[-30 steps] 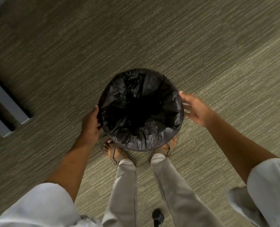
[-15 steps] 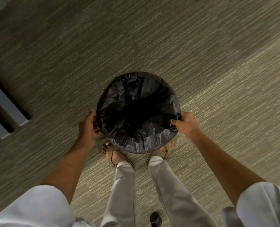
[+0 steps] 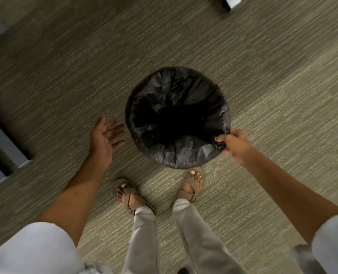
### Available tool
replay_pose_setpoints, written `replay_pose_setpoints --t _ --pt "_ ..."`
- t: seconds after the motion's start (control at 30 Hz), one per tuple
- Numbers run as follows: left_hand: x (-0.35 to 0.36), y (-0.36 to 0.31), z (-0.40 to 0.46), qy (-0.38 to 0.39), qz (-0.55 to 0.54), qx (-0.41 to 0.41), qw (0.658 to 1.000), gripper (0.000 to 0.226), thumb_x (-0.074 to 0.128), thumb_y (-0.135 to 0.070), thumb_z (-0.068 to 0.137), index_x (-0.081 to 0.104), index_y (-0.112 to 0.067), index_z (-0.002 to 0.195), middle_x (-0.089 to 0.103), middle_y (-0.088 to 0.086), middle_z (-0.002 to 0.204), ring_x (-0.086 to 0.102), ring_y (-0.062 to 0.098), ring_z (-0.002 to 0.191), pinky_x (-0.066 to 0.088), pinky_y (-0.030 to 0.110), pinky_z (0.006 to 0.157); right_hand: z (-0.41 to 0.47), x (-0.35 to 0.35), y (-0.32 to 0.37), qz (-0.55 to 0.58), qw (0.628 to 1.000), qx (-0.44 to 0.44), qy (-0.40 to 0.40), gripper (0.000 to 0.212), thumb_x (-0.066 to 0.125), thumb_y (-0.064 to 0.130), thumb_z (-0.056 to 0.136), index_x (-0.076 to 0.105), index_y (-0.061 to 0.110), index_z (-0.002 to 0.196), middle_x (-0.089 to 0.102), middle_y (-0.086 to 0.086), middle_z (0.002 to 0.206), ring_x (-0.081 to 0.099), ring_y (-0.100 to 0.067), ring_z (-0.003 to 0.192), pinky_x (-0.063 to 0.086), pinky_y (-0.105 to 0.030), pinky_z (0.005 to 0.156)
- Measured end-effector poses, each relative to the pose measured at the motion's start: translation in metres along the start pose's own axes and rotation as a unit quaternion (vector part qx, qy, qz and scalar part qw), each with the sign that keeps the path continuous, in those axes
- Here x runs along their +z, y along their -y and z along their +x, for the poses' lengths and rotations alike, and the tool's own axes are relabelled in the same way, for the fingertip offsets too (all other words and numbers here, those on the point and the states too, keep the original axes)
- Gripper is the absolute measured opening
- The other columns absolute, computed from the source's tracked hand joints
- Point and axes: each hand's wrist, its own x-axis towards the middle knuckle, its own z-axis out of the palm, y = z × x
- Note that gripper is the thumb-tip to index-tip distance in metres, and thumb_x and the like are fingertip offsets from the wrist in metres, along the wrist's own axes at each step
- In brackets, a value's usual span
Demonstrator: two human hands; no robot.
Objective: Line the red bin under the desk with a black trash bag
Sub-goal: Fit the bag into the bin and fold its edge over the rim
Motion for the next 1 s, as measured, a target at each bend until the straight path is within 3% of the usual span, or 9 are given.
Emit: replay_pose_setpoints --t 0.2,0.37,0.47,0.57,0.63,0.7,0.77,0.87,1.0 --pt "0.039 -0.019 -0.002 0.035 0.017 0.008 0.999 0.067 0.033 -0.060 0.095 0.053 -0.010 0.136 0.064 0.013 0.129 0.059 0.028 0.119 0.047 0.043 0.084 0.028 -0.019 0.067 0.132 0.990 -0.013 -0.055 0.028 0.062 -0.008 0.084 0.047 0.014 0.086 0.063 -0.012 0.084 0.066 -0.018 0.060 0.048 -0.024 0.040" --pt "0.055 -0.020 0.001 0.039 0.003 0.002 0.999 0.068 0.036 -0.063 0.094 0.054 -0.012 0.135 0.066 0.010 0.126 0.061 0.026 0.116 0.049 0.045 0.084 0.061 -0.017 0.116 0.205 0.975 -0.014 -0.081 0.031 0.061 -0.009 0.085 0.043 0.015 0.086 0.064 -0.019 0.106 0.068 -0.029 0.094 0.060 -0.041 0.068" --pt "0.060 -0.017 0.004 0.038 0.001 0.001 0.999 0.067 0.036 -0.063 0.094 0.055 -0.013 0.134 0.066 0.010 0.125 0.062 0.026 0.115 0.049 0.044 0.082 0.074 -0.017 0.135 0.240 0.966 -0.019 -0.090 0.027 0.062 -0.010 0.084 0.046 0.010 0.091 0.065 -0.021 0.111 0.069 -0.032 0.097 0.063 -0.047 0.075" --pt "0.062 -0.015 0.006 0.038 0.009 0.002 0.999 0.068 0.036 -0.065 0.093 0.055 -0.013 0.134 0.067 0.009 0.124 0.062 0.026 0.113 0.050 0.045 0.083 0.084 -0.014 0.148 0.257 0.961 -0.012 -0.099 0.030 0.063 -0.007 0.086 0.048 0.003 0.110 0.064 -0.021 0.106 0.069 -0.031 0.088 0.064 -0.042 0.070" --pt "0.063 -0.013 0.007 0.039 0.015 0.001 0.999 0.068 0.037 -0.066 0.092 0.056 -0.014 0.132 0.067 0.008 0.123 0.063 0.026 0.113 0.050 0.046 0.084 0.090 -0.011 0.154 0.269 0.956 0.004 -0.113 0.022 0.061 -0.007 0.087 0.049 0.002 0.102 0.064 -0.021 0.104 0.067 -0.028 0.081 0.063 -0.041 0.071" --pt "0.063 -0.013 0.010 0.039 0.022 0.003 0.999 0.067 0.037 -0.065 0.092 0.057 -0.014 0.130 0.067 0.008 0.123 0.063 0.026 0.113 0.050 0.047 0.086 0.097 -0.009 0.158 0.278 0.954 0.017 -0.109 0.018 0.058 -0.006 0.089 0.052 0.003 0.103 0.063 -0.019 0.104 0.066 -0.026 0.080 0.060 -0.034 0.062" --pt "0.064 -0.015 0.013 0.036 0.030 0.008 0.999 0.065 0.036 -0.063 0.094 0.057 -0.014 0.130 0.067 0.009 0.123 0.063 0.027 0.113 0.050 0.047 0.086 0.103 -0.007 0.158 0.284 0.955 0.021 -0.090 0.036 0.056 -0.004 0.091 0.053 0.002 0.126 0.064 -0.018 0.115 0.065 -0.025 0.089 0.057 -0.029 0.056" --pt "0.065 -0.021 0.016 0.035 0.026 0.000 0.999 0.061 0.038 -0.062 0.094 0.059 -0.014 0.126 0.069 0.009 0.121 0.063 0.027 0.112 0.050 0.046 0.083 0.109 -0.003 0.158 0.293 0.952 0.010 -0.085 0.046 0.059 -0.005 0.089 0.050 0.000 0.134 0.064 -0.019 0.125 0.066 -0.024 0.093 0.059 -0.027 0.054" --pt "0.073 -0.034 0.013 0.058 0.031 -0.003 0.998 0.053 0.046 -0.060 0.090 0.063 -0.017 0.116 0.075 0.006 0.112 0.067 0.025 0.108 0.050 0.043 0.079 0.106 0.000 0.162 0.304 0.951 0.013 -0.048 0.042 0.057 -0.002 0.094 0.047 0.000 0.135 0.062 -0.013 0.101 0.063 -0.016 0.076 0.054 -0.020 0.044"
